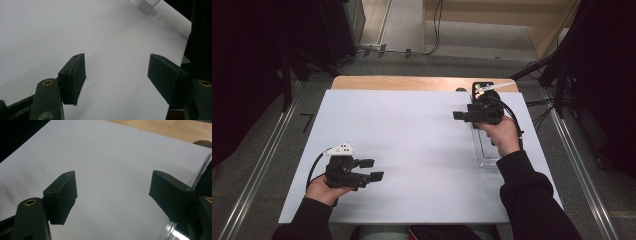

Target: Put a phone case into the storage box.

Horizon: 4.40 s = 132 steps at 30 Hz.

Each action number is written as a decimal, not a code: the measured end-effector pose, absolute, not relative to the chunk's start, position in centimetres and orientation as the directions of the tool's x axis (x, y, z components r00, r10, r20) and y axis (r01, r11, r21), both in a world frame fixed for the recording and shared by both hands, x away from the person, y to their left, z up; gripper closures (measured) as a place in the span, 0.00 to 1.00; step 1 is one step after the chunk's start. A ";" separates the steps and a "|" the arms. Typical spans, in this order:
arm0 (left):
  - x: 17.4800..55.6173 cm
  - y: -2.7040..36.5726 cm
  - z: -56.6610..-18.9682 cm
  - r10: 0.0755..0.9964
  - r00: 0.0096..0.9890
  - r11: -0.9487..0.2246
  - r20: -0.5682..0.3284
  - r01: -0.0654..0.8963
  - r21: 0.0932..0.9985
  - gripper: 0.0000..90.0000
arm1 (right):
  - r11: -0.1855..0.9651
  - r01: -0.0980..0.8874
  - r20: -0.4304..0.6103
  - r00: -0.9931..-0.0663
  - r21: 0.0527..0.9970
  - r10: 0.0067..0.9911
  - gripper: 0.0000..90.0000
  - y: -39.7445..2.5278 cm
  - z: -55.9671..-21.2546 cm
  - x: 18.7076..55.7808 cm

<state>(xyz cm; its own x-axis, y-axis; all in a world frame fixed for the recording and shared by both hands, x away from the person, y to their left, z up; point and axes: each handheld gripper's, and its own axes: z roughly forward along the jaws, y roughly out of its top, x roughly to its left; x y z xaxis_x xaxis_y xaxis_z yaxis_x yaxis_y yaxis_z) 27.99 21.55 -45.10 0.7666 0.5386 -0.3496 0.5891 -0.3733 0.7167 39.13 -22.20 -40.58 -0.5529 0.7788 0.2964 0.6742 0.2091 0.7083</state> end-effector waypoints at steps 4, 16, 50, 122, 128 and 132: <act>28.0 21.6 -45.1 0.535 0.769 -0.379 -0.350 0.589 0.714 0.34 | 0.222 0.665 0.297 -0.574 0.713 0.763 0.23 -21.7 -40.7 38.3; 27.9 21.7 -45.0 0.530 0.771 -0.377 -0.354 0.588 0.716 0.34 | 0.236 0.666 0.304 -0.589 0.708 0.749 0.23 -20.9 -41.7 36.1; 27.8 21.7 -44.9 0.522 0.774 -0.379 -0.358 0.587 0.716 0.34 | 0.345 0.577 0.257 -0.717 0.740 0.647 0.24 -21.1 -44.0 29.3; 26.5 21.7 -45.0 0.484 0.798 -0.413 -0.359 0.570 0.711 0.34 | 0.374 0.609 0.245 -0.695 0.699 0.676 0.24 -26.9 -47.8 23.8; 26.5 21.7 -45.0 0.483 0.798 -0.415 -0.359 0.570 0.709 0.34 | 0.377 0.609 0.243 -0.696 0.697 0.676 0.24 -26.9 -47.8 23.8; 26.5 21.7 -45.0 0.482 0.799 -0.412 -0.360 0.569 0.712 0.34 | 0.377 0.609 0.242 -0.696 0.698 0.676 0.24 -26.9 -47.8 23.8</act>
<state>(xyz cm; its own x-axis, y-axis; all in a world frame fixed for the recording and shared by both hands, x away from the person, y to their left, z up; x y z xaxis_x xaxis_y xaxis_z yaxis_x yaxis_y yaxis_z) 26.54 21.72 -44.99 0.7986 0.4824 -0.3600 0.5694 -0.4117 0.7115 23.82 -26.88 -47.78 -0.6963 0.6756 0.2423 0.6087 0.3770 0.6980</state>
